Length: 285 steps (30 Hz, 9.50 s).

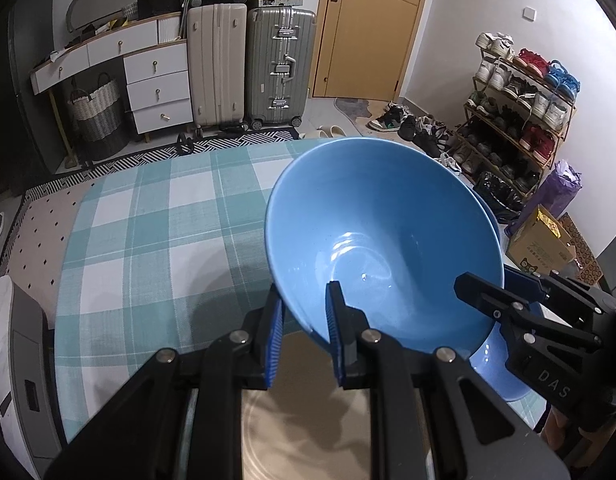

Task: Organize plates and bowls
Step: 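Carry the held blue bowl with both grippers over another blue bowl, then lower the blue bowl with both grippers into the other blue bowl, then open both grippers to release the nested blue bowl, then move both grippers back toward the rim of the next blue bowl, then close both grippers on the rim of the next blue bowl, then lift the blue bowl with both grippers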

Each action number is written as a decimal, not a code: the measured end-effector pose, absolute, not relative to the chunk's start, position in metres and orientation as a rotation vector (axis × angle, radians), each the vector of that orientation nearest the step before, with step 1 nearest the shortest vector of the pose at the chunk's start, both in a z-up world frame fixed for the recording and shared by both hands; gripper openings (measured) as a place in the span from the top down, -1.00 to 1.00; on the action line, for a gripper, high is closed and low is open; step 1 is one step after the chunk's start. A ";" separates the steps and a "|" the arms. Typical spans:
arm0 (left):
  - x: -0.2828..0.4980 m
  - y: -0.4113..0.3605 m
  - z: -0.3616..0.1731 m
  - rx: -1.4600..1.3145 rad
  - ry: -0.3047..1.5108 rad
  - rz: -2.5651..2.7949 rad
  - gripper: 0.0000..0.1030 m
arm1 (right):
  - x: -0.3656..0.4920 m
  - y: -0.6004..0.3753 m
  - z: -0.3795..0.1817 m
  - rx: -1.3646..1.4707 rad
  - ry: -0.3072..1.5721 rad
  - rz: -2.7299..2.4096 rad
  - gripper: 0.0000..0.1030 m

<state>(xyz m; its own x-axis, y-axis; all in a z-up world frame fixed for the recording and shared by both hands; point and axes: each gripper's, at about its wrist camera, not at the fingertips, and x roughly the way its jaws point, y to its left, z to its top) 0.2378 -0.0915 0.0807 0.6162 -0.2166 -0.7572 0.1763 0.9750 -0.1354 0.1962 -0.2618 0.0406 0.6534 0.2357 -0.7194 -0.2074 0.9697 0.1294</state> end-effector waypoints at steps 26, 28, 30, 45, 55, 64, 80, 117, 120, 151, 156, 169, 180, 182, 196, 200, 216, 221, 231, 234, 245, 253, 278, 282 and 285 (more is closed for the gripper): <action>0.190 -0.151 0.096 -0.020 0.864 -0.287 0.63 | 0.121 -0.319 0.070 0.072 0.788 0.208 0.36; 0.188 -0.155 0.096 -0.015 0.863 -0.291 0.63 | 0.118 -0.325 0.072 0.074 0.787 0.202 0.37; 0.185 -0.161 0.096 -0.009 0.863 -0.297 0.63 | 0.114 -0.329 0.073 0.077 0.786 0.194 0.37; 0.170 -0.206 0.092 0.029 0.868 -0.342 0.62 | 0.086 -0.371 0.066 0.105 0.794 0.136 0.36; 0.164 -0.228 0.083 0.042 0.883 -0.370 0.61 | 0.074 -0.396 0.057 0.113 0.808 0.102 0.36; 0.162 -0.239 0.071 0.053 0.902 -0.378 0.61 | 0.071 -0.407 0.044 0.122 0.828 0.091 0.36; 0.166 -0.251 0.040 0.078 0.949 -0.375 0.60 | 0.081 -0.416 0.010 0.127 0.881 0.071 0.36; 0.168 -0.246 0.027 0.049 0.997 -0.370 -0.03 | 0.079 -0.420 0.003 0.110 0.853 0.047 -0.38; 0.167 -0.246 0.028 0.058 0.994 -0.370 -0.03 | 0.079 -0.420 0.006 0.116 0.845 0.052 -0.50; 0.211 -0.211 0.060 -0.038 0.925 -0.305 -1.00 | 0.110 -0.439 0.047 0.105 0.794 0.054 -0.99; 0.230 -0.211 0.058 -0.051 0.936 -0.294 -1.00 | 0.131 -0.449 0.047 0.121 0.801 0.051 -0.99; 0.281 -0.215 0.049 -0.070 0.955 -0.256 -1.00 | 0.185 -0.471 0.035 0.173 0.840 0.042 -0.99; 0.314 -0.219 0.040 -0.072 0.968 -0.239 -1.00 | 0.230 -0.464 0.020 0.154 0.873 0.055 -0.98; 0.319 -0.220 0.037 -0.068 0.972 -0.234 -1.00 | 0.237 -0.463 0.017 0.152 0.880 0.055 -0.97; 0.344 -0.227 0.020 -0.073 0.999 -0.233 -1.00 | 0.277 -0.467 -0.011 0.161 0.943 0.052 -0.66; 0.349 -0.231 0.014 -0.070 1.009 -0.245 -0.98 | 0.283 -0.467 -0.015 0.157 0.948 0.056 -0.60; 0.354 -0.243 0.001 -0.081 1.056 -0.317 -0.12 | 0.291 -0.469 -0.026 0.154 0.974 0.069 -0.33; 0.354 -0.245 0.000 -0.089 1.055 -0.339 0.09 | 0.293 -0.464 -0.025 0.134 0.979 0.089 -0.13; 0.351 -0.255 0.004 -0.056 1.047 -0.373 0.48 | 0.295 -0.454 -0.022 0.086 0.973 0.125 0.33; 0.351 -0.256 0.005 -0.053 1.047 -0.372 0.48 | 0.294 -0.449 -0.021 0.058 0.965 0.129 0.44; 0.352 -0.256 0.006 -0.029 1.039 -0.364 0.50 | 0.294 -0.444 -0.020 0.039 0.959 0.134 0.49; 0.351 -0.258 0.008 -0.026 1.037 -0.362 0.51 | 0.293 -0.445 -0.018 0.036 0.951 0.134 0.49; 0.347 -0.258 0.022 -0.011 0.999 -0.360 0.51 | 0.288 -0.450 0.000 0.031 0.919 0.131 0.49; 0.344 -0.258 0.028 -0.010 0.987 -0.360 0.51 | 0.284 -0.450 0.005 0.030 0.906 0.128 0.49; 0.342 -0.259 0.031 -0.009 0.984 -0.361 0.51 | 0.282 -0.451 0.008 0.030 0.899 0.129 0.49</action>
<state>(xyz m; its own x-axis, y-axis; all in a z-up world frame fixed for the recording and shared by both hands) 0.3418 -0.2594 0.0307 0.4993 -0.3022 -0.8120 0.2944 0.9406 -0.1691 0.2815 -0.4505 0.0083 0.6149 0.1241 -0.7788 -0.0990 0.9919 0.0799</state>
